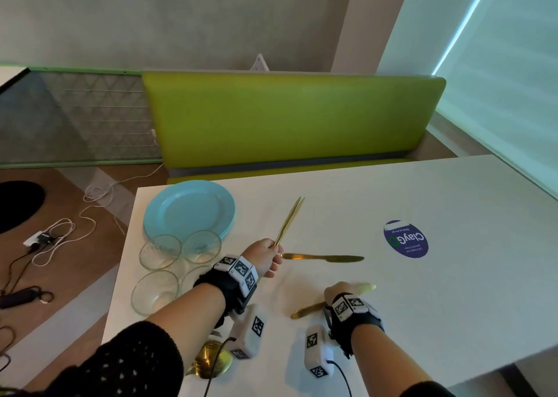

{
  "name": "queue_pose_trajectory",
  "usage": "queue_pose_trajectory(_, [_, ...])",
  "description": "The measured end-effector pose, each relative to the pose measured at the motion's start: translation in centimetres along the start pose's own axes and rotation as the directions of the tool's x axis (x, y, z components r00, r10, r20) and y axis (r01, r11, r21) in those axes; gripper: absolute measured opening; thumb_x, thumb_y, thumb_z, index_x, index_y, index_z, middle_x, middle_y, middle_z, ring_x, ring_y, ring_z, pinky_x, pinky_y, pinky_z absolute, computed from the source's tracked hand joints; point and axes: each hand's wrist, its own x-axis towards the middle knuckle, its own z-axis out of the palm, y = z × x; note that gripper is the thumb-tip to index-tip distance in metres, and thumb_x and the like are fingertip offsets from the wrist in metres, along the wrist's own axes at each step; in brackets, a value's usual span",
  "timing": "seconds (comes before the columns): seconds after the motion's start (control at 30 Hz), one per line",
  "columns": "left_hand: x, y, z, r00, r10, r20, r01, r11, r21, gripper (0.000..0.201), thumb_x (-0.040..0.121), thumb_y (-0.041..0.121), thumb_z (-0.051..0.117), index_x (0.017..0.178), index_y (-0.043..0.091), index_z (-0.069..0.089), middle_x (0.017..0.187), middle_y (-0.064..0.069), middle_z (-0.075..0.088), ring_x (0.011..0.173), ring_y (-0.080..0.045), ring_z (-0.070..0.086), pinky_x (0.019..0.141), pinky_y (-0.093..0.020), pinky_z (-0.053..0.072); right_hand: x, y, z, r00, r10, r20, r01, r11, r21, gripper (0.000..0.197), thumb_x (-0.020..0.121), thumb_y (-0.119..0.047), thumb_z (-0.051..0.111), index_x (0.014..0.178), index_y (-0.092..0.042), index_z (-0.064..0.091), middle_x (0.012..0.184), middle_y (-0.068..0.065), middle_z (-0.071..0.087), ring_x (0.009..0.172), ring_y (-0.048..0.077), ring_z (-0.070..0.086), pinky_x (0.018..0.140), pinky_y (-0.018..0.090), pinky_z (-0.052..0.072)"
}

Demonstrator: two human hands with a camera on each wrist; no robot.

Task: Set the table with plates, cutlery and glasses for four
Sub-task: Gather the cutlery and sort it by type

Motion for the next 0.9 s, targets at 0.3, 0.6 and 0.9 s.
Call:
queue_pose_trajectory(0.3, [-0.5,0.7,1.2,0.999,-0.015,0.042,0.017,0.999,-0.047,0.021,0.101,0.011,0.032,0.09,0.006,0.049,0.074,-0.005,0.053,0.061,-0.015,0.052,0.057,-0.025,0.049,-1.5,-1.0,-2.8,0.991,-0.107,-0.077,0.116,0.987,0.11,0.028,0.087,-0.027,0.053,0.076,-0.006,0.066,0.092,0.009,0.074,0.08,0.022,0.069,0.074,0.029,0.058])
queue_pose_trajectory(0.6, [0.2,2.0,2.6,0.997,0.017,0.081,-0.038,0.964,0.263,0.021,0.098,0.023,0.043,0.099,0.008,0.057,0.088,-0.004,0.061,0.071,-0.014,0.055,0.064,-0.026,0.047,-2.5,-5.4,-6.6,0.943,-0.332,-0.008,0.33,0.934,0.14,0.026,0.089,-0.02,0.053,0.067,-0.01,0.062,0.058,-0.002,0.061,0.047,0.011,0.055,0.052,0.02,0.051])
queue_pose_trajectory(0.9, [1.5,3.3,3.7,0.987,0.064,0.15,-0.11,0.938,0.328,0.02,0.095,0.018,0.046,0.103,0.009,0.062,0.099,-0.008,0.067,0.081,-0.018,0.067,0.06,-0.021,0.05,-0.2,-6.7,-8.2,0.922,-0.375,0.096,0.37,0.927,0.065,0.027,0.087,-0.019,0.056,0.063,-0.01,0.06,0.059,0.0,0.062,0.053,0.014,0.056,0.066,0.028,0.055])
